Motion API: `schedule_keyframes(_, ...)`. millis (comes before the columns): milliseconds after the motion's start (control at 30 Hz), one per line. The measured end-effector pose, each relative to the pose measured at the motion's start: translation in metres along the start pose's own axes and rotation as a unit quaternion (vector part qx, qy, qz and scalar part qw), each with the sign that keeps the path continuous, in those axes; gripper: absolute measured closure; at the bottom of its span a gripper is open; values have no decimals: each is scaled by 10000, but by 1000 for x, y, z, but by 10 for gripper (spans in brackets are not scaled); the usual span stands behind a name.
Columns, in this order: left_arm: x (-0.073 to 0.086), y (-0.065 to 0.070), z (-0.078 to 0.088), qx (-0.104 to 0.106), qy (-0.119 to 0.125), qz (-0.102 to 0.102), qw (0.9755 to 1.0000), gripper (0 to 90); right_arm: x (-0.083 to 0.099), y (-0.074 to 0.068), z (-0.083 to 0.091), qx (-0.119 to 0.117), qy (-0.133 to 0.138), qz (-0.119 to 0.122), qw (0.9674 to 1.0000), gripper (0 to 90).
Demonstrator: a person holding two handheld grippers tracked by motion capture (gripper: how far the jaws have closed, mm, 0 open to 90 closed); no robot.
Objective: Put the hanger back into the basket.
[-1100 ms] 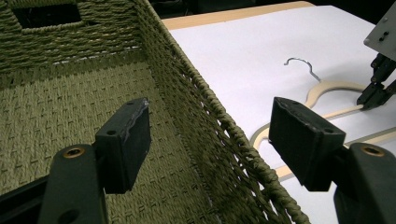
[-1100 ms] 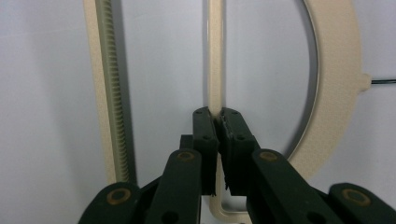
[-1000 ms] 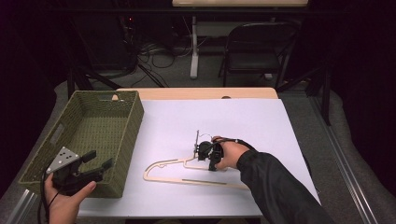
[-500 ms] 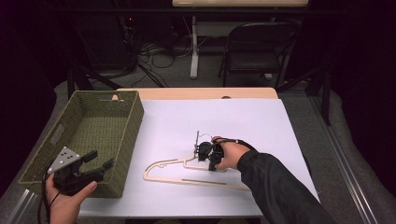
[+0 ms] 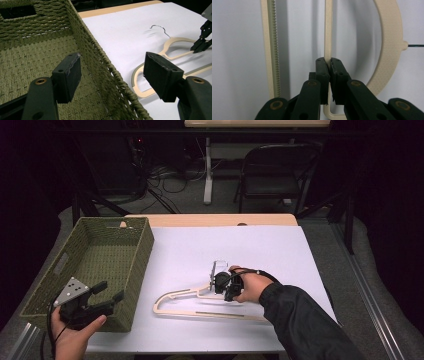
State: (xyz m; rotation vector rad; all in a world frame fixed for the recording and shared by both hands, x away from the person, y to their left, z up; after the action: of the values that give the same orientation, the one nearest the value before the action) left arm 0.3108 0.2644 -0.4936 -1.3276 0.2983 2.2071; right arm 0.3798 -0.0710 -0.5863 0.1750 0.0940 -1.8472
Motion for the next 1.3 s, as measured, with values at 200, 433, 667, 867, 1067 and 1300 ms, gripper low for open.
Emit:
schedule_keyframes(200, -3, 10, -3, 128, -24, -106, 9999, 309, 1, -1, 6, 166, 86, 83, 9998, 860)
schedule_keyframes(433, -11, 27, -8, 335, -3, -312, 9990, 312, 3, -7, 15, 575, 257, 362, 9974, 860)
schedule_keyframes(667, -17, 44, -16, 686, -65, -487, 9964, 339, 4, -17, 27, 964, 389, 669, 9923, 859)
schedule_keyframes(867, -32, 62, -26, 1067, -50, -611, 9924, 350, 5, -26, 35, 1174, 482, 930, 9875, 859)
schedule_keyframes(1067, -41, 83, -48, 1625, -291, -669, 9840, 350, 5, -33, 39, 1230, 601, 1064, 9849, 859)
schedule_keyframes(1300, -45, 101, -78, 2029, -500, -812, 9745, 356, 5, -34, 40, 1267, 612, 1116, 9837, 859)
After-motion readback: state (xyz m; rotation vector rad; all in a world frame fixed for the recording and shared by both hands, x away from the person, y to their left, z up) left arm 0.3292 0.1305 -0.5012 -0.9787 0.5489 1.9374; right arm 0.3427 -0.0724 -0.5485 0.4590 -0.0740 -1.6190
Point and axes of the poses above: each handheld gripper's, and its own axes: z roughly backward along the jaws, x roughly out of its underside, y roughly to its right, the point moved 8 cm from there along -z, roughly forward along the jaws, and after that the axes turned 10 degrees about -z, right-handed, at the moved point
